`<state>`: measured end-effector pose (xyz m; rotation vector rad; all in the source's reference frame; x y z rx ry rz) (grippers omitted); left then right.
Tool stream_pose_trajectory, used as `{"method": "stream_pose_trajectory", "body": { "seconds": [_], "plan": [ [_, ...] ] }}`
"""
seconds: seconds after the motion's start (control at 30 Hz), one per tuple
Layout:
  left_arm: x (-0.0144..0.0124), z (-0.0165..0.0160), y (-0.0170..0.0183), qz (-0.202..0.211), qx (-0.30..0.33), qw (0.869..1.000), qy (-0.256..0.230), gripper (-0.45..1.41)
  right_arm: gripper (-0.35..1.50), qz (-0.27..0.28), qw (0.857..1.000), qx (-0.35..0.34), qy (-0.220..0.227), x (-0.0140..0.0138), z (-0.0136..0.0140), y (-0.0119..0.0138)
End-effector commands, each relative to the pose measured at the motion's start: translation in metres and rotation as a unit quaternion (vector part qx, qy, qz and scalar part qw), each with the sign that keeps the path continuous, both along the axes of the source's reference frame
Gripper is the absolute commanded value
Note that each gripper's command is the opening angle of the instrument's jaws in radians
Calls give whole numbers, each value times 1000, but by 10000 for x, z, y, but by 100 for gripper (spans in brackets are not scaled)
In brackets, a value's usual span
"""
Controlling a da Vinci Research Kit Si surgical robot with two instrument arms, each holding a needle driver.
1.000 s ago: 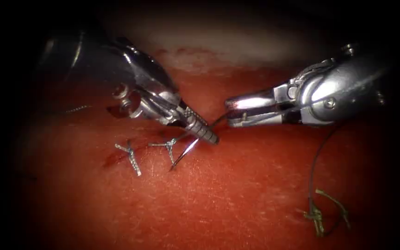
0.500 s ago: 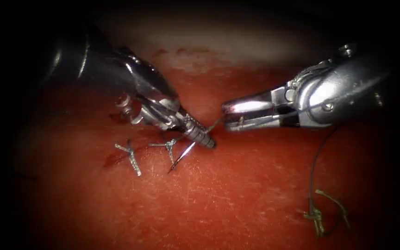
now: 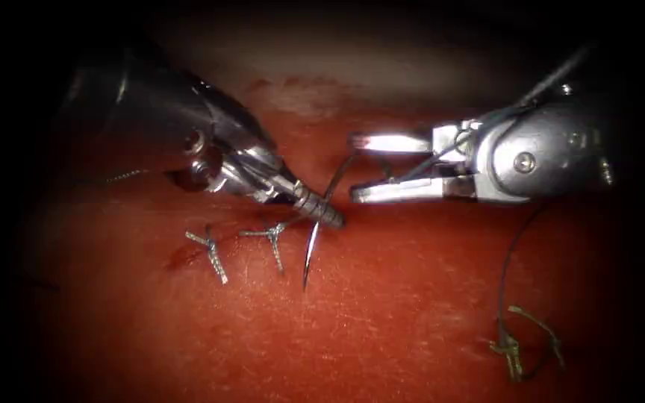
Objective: Wound Closure
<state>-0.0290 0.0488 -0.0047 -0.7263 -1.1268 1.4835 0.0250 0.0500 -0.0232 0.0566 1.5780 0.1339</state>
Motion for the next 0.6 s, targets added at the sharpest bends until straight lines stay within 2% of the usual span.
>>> {"method": "stream_pose_trajectory", "body": {
  "seconds": [0.03,0.13,0.2,0.23,0.27,0.33,0.6],
  "plan": [
    [-4,3,1,-27,-4,1000,-8,-35,126,53,996,55,-34,11,2,-5],
    [-3,2,1,-52,-7,999,-10,-35,128,92,992,63,-61,12,3,-4],
    [-2,1,0,-69,-9,998,-2,-35,128,135,985,84,-69,12,5,-2],
    [-2,-1,-4,-73,-5,997,-8,-35,128,169,977,106,-76,9,7,1],
    [-2,-3,-6,-74,-2,997,-18,-35,126,178,975,107,-80,7,10,3],
    [-2,-5,-7,-74,0,997,-25,-35,123,178,975,112,-75,6,12,4],
    [6,-13,-12,-55,36,995,-76,-35,79,152,982,109,-17,9,16,7]
  ]
}}
